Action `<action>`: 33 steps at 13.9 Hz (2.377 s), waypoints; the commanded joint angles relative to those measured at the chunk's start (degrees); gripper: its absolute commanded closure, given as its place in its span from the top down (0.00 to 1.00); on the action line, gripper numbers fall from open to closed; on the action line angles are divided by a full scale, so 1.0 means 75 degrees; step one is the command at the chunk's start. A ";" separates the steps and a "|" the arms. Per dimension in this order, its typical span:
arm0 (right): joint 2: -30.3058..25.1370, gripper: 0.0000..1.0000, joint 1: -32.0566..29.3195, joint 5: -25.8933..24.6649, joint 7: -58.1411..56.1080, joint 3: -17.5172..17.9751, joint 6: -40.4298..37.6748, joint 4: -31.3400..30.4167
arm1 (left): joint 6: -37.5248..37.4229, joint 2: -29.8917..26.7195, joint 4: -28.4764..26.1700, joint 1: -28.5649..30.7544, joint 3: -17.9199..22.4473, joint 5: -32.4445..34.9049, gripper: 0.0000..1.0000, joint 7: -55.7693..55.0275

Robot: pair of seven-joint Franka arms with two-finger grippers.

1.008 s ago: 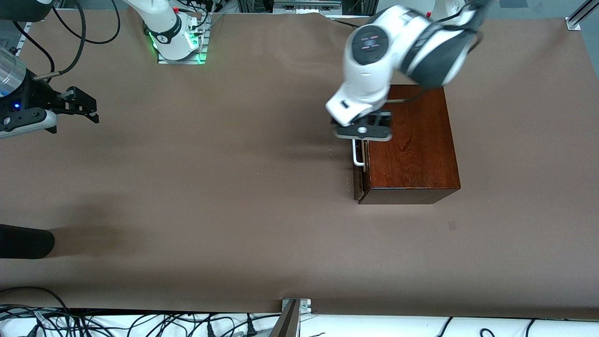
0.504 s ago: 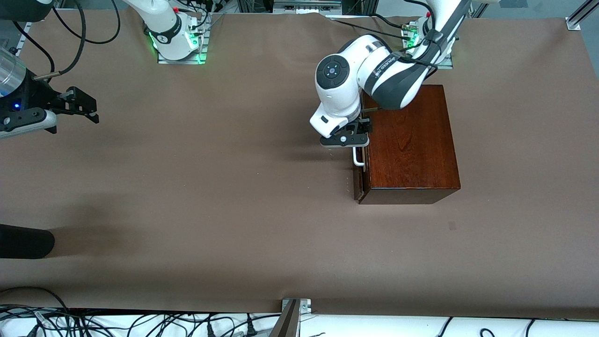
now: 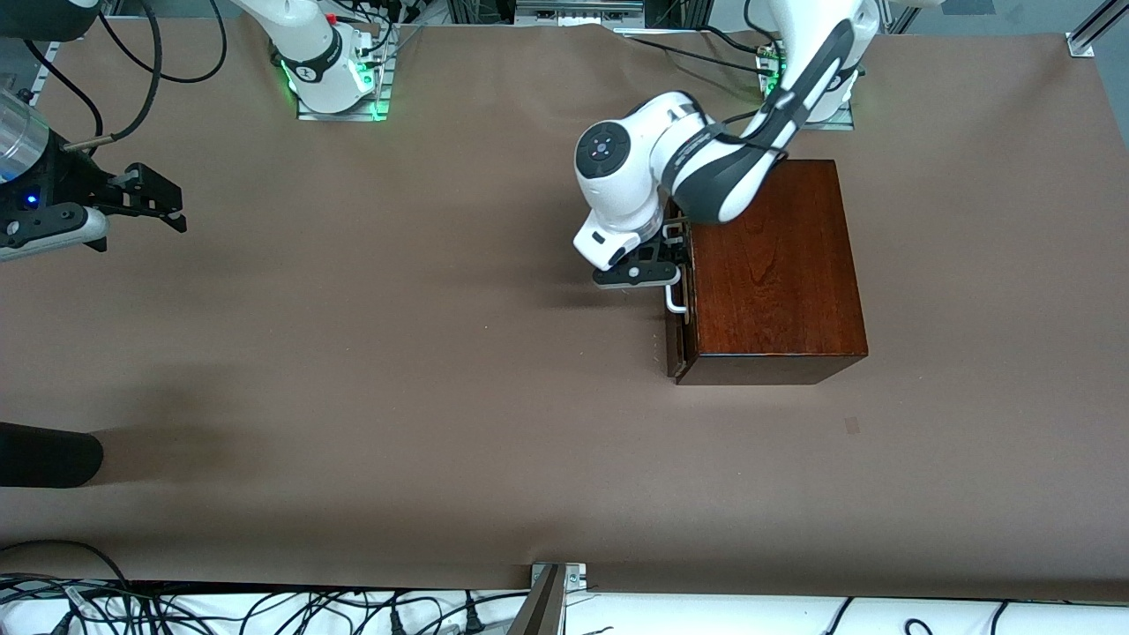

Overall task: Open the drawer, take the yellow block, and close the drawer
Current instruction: 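Lower the left gripper onto the white drawer handle, then pull the drawer handle outward with the left gripper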

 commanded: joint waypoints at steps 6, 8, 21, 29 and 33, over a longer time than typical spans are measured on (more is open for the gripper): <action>-0.0004 1.00 -0.0042 0.0101 0.0007 0.0004 0.0015 0.0041 | 0.0644 0.0408 0.0092 -0.0161 0.0039 0.0415 1.00 -0.0472; 0.0008 1.00 -0.0053 0.0101 0.0007 -0.0019 0.0014 0.0041 | 0.0938 0.0526 0.0128 -0.0325 0.0039 0.0415 1.00 -0.0508; 0.0031 1.00 -0.0065 0.0101 -0.0017 -0.0066 0.0073 0.0041 | 0.1561 0.1557 0.1686 -0.0853 0.0050 0.0274 1.00 -0.0989; 0.0031 1.00 -0.0077 0.0101 -0.0017 -0.0078 0.0097 0.0041 | 0.1256 0.1522 0.1721 -0.1204 0.0050 0.0274 1.00 -0.1610; 0.0031 1.00 -0.0077 0.0101 -0.0017 -0.0066 0.0120 0.0041 | 0.1221 0.1429 0.1768 -0.1193 0.0039 0.0251 1.00 -0.1774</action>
